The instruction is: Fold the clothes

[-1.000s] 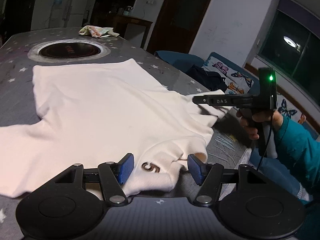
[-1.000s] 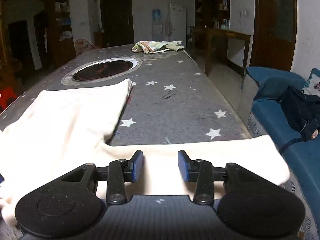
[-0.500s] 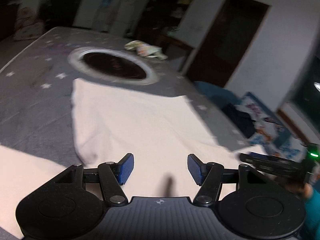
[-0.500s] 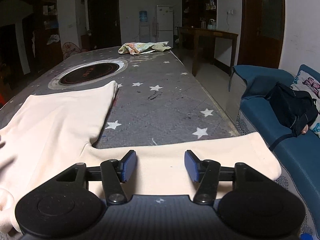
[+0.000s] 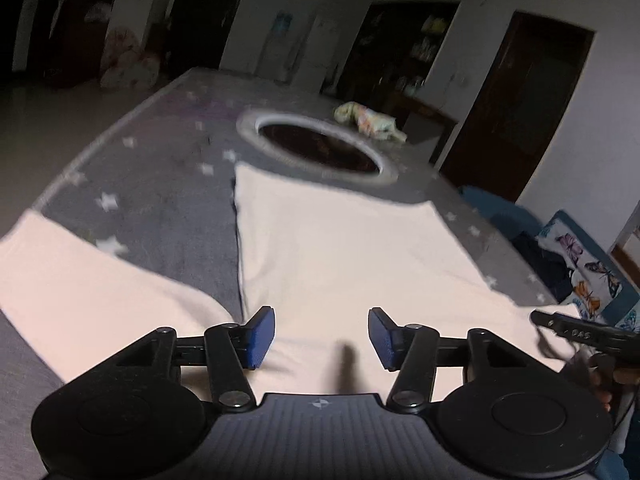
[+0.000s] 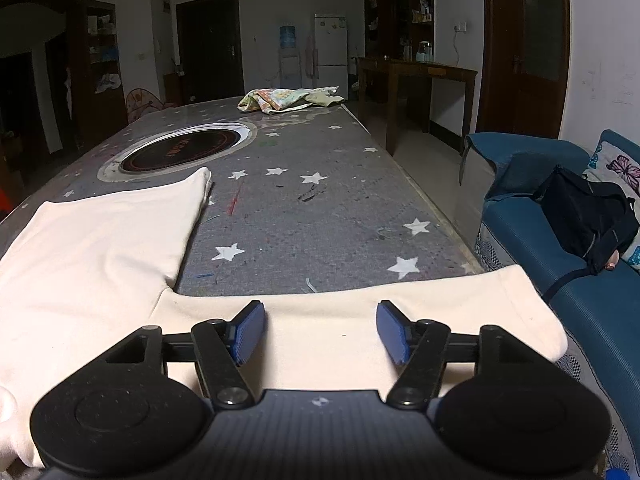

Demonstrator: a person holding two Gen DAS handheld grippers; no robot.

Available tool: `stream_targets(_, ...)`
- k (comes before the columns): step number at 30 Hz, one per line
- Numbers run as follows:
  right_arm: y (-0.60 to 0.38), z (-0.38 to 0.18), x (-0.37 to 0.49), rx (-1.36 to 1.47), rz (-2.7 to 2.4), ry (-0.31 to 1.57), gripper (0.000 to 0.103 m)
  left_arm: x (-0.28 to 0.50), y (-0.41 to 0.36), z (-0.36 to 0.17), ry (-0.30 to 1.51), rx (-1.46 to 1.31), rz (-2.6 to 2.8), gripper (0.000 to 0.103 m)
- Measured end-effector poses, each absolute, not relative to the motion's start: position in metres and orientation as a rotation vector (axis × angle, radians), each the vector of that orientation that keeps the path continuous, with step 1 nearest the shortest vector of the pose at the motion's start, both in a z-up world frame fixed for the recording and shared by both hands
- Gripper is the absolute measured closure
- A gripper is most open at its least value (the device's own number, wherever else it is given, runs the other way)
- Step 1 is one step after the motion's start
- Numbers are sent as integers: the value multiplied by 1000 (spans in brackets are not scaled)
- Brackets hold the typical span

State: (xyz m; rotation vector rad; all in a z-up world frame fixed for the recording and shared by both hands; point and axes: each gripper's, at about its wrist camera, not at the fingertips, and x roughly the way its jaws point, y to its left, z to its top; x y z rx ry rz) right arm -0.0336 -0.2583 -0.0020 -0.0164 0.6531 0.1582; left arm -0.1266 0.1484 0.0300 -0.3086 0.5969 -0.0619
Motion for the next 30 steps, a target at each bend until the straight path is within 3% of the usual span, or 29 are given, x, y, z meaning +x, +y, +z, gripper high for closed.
stream_targets(5, -256, -3, -34, -18, 160, 649, 34, -132, 184, 36, 541, -228, 302, 43)
stream_targets(9, -255, -3, -34, -18, 157, 648, 32, -122, 206, 23, 599, -115, 580, 31)
stream_targets(14, -254, -3, -35, -20, 156, 650, 30, -119, 225, 10, 634, -145, 664, 31)
stream_targets(16, -253, -3, -35, -23, 156, 650, 28, -121, 225, 11, 627, -162, 639, 49)
stream_targets(18, -253, -3, -35, -24, 155, 651, 26, -123, 222, 12, 620, -148, 616, 82)
stream_targets(19, -252, -3, -35, -26, 154, 652, 25, -124, 221, 12, 616, -141, 605, 90)
stream_targets(21, -252, -2, -35, -28, 152, 653, 24, -124, 219, 12, 617, -131, 618, 95)
stream_targets(30, -257, -3, -41, -45, 167, 651, 18, -149, 232, 9, 646, -103, 695, 96)
